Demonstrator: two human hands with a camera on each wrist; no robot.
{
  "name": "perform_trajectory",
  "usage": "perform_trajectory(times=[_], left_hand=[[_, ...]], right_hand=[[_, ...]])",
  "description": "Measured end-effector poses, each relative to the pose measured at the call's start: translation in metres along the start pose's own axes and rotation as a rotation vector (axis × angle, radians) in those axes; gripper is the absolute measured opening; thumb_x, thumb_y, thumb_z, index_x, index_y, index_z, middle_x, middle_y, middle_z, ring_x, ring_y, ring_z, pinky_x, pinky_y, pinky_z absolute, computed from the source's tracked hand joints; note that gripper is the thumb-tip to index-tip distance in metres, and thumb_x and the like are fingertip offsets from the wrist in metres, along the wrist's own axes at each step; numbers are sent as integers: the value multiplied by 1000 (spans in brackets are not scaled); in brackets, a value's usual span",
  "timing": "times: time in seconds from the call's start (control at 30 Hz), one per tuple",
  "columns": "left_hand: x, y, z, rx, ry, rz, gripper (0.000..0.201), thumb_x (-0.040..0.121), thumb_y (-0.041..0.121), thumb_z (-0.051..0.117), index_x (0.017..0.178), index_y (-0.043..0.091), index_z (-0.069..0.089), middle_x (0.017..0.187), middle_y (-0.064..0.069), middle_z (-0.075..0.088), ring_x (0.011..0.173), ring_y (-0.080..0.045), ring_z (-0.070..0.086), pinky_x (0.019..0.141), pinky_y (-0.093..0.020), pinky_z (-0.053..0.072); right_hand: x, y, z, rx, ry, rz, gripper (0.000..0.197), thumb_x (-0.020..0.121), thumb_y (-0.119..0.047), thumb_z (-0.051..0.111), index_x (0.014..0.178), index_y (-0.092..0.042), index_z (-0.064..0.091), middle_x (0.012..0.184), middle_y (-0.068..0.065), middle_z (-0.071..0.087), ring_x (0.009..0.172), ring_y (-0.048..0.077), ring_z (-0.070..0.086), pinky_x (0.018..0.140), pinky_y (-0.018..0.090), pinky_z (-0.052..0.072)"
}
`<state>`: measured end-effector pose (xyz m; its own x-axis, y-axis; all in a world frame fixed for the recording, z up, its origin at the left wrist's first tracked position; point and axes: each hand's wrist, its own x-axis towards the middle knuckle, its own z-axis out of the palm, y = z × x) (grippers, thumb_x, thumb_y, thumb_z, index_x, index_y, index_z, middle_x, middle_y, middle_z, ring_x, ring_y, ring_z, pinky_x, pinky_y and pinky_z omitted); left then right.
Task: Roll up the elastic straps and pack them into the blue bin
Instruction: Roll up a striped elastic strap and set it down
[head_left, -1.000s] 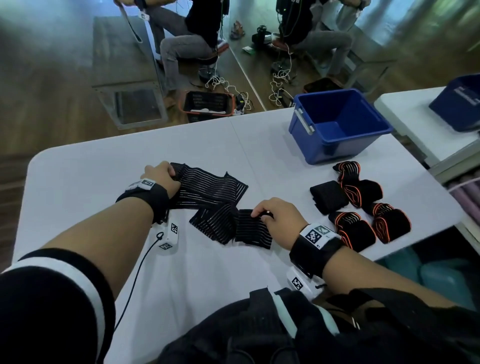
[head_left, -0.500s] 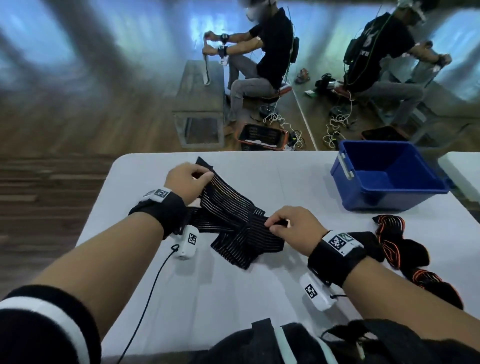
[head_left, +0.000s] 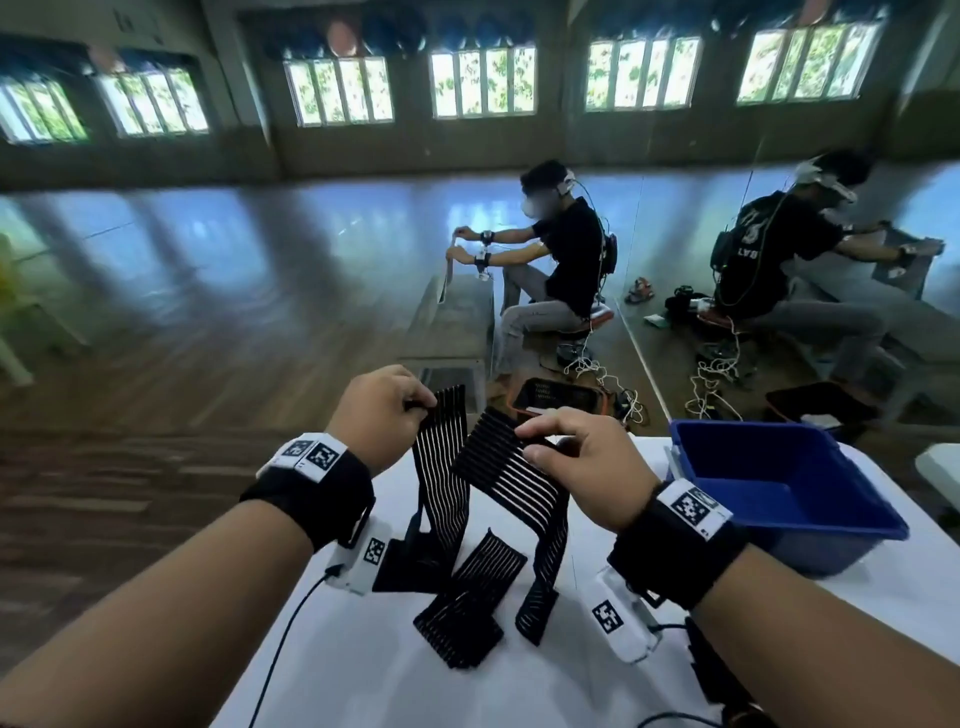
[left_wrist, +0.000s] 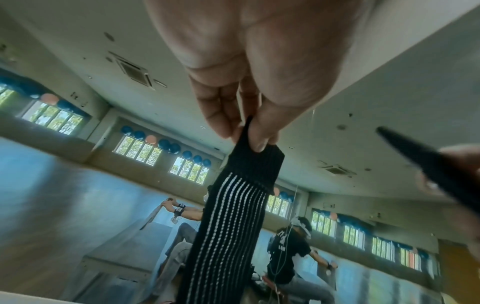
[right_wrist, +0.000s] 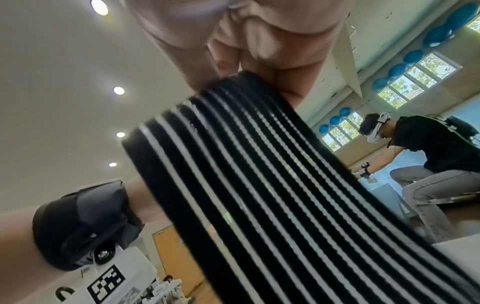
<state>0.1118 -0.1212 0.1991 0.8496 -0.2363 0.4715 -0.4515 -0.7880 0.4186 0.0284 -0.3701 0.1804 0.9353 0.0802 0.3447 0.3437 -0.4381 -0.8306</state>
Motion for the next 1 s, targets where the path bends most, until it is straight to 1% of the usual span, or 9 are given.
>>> perform_trajectory(times=[0.13, 0.2, 0.3, 0.43, 0.53, 0.7, 0.83, 0.93, 1.0], left_hand=[[5, 23, -11, -215, -46, -162, 26, 84, -1, 70, 79, 23, 76, 82, 4, 72, 72, -15, 71, 73, -33, 62], [7, 39, -18, -352, -43, -228, 27, 90, -1, 66, 82, 23, 75, 80, -3, 74, 66, -11, 72, 60, -25, 60], [8, 64, -25, -614, -38, -298, 20, 95, -3, 59, 93, 9, 76, 80, -10, 74, 62, -6, 70, 54, -16, 53], [12, 83, -26, -873, -38, -334, 19, 97, 3, 59, 94, 10, 77, 88, -11, 77, 84, -20, 73, 67, -26, 57], [13, 92, -26, -931, -55, -290, 7, 87, 11, 76, 93, 13, 78, 92, -15, 77, 84, -21, 73, 76, -33, 60], [18, 103, -21, -871, -21, -232, 27, 80, -8, 77, 93, 16, 77, 84, -11, 76, 74, -17, 70, 66, -23, 56], [22, 110, -14, -847, 35, -176, 25, 81, -7, 76, 90, 17, 76, 80, -5, 75, 73, -16, 70, 65, -24, 56], [25, 117, -7, -884, 91, -117, 30, 81, -11, 73, 83, 18, 69, 83, -7, 73, 75, -14, 68, 65, -24, 55], [25, 128, -2, -924, 113, -87, 29, 84, -14, 67, 82, 15, 63, 79, -4, 70, 72, -10, 65, 65, -22, 53]], right_hand=[[7, -6, -11, 54, 19, -19, 32, 86, -11, 72, 109, -34, 74, 103, -14, 72, 91, 8, 68, 88, 41, 56], [10, -8, -16, 94, 31, -16, 35, 87, -10, 71, 112, -33, 73, 106, -12, 72, 94, 8, 68, 89, 42, 57], [13, -13, -21, 178, 37, -3, 36, 87, -7, 70, 113, -32, 72, 105, -8, 73, 92, 9, 70, 88, 42, 58], [15, -14, -24, 278, 63, 16, 36, 87, -3, 70, 112, -30, 74, 103, -3, 75, 92, 16, 72, 86, 44, 59], [15, -14, -24, 345, 100, 11, 36, 87, 0, 70, 111, -28, 73, 103, -1, 76, 91, 16, 71, 84, 38, 59], [12, -15, -26, 492, 134, 46, 37, 89, 4, 66, 112, -24, 72, 101, 8, 75, 86, 17, 72, 79, 34, 59], [10, -14, -33, 346, 202, -5, 35, 88, 0, 67, 109, -26, 70, 100, 0, 73, 86, 7, 69, 79, 29, 58], [10, -13, -41, 43, 364, -114, 30, 85, -8, 70, 108, -27, 67, 112, -10, 60, 100, -1, 61, 86, 16, 49], [11, -14, -50, -49, 395, -179, 32, 83, -14, 72, 111, -28, 64, 118, -12, 56, 109, -1, 57, 92, 17, 45]])
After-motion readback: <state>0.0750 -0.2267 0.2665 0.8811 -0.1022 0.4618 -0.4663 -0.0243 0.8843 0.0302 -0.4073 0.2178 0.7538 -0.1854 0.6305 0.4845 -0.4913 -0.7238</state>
